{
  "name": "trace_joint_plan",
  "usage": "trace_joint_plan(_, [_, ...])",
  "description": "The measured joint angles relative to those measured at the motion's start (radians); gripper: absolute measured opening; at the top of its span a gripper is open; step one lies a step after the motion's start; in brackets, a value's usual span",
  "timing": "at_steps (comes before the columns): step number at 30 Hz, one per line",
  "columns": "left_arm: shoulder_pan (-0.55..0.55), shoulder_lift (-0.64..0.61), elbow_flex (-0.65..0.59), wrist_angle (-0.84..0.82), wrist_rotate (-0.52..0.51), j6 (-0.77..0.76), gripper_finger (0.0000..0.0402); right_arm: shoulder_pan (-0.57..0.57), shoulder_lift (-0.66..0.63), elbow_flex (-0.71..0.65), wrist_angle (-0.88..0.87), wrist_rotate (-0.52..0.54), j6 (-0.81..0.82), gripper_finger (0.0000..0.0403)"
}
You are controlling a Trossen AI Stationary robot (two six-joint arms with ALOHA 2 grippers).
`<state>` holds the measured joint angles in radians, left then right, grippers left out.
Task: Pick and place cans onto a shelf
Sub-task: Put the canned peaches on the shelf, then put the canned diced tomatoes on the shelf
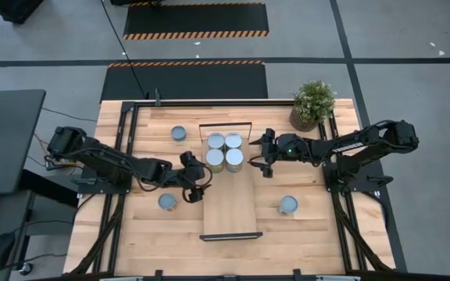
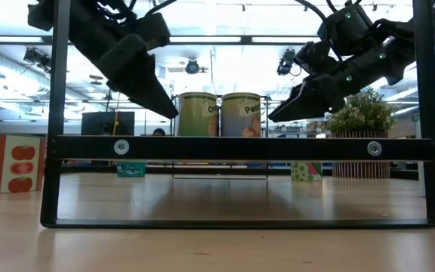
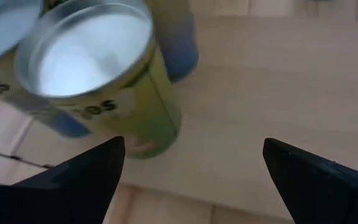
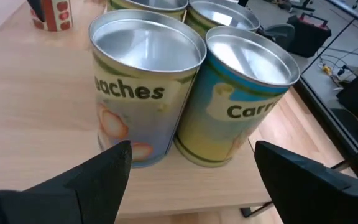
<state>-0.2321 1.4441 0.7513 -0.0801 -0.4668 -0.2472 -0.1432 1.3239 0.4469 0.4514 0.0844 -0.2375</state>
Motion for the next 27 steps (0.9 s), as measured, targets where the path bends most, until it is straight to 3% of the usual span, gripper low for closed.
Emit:
trace_joint_plan(10, [0.005, 0.034, 0.0, 0.075, -0.009, 0.008, 0.0389, 0.023, 0.0, 0.0, 0.002, 0.011, 0.003, 0.0348])
trace_joint_plan(27, [-0.002, 0.034, 0.0, 0.05, 0.009, 0.023, 0.0389, 0.06, -0.057, 0.0, -0.087, 0.048, 0.063, 0.0348])
